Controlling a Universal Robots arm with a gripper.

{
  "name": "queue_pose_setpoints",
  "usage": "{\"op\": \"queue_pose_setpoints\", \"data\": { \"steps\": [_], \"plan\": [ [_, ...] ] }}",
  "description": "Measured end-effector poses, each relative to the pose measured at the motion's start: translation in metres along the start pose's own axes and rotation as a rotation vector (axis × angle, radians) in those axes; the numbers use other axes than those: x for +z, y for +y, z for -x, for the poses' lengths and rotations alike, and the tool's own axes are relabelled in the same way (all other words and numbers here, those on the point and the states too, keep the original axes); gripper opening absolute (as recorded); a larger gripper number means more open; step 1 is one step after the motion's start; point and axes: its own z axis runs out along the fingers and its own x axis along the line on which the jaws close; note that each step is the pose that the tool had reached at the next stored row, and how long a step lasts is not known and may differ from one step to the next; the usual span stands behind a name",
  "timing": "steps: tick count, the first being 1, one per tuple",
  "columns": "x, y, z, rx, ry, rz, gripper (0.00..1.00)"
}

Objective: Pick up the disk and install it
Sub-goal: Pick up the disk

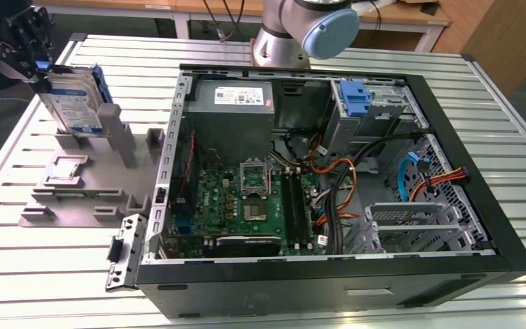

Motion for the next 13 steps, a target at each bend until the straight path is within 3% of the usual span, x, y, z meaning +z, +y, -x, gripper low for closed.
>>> {"op": "queue_pose_setpoints", "data": {
  "steps": [8,13],
  "plan": [
    [-0.0022,0.0000,0.0000,0.000,-0.0076,0.0004,0.36],
    [-0.0023,0.0000,0.0000,0.000,-0.0081,0.0004,0.36]
  ]
}}
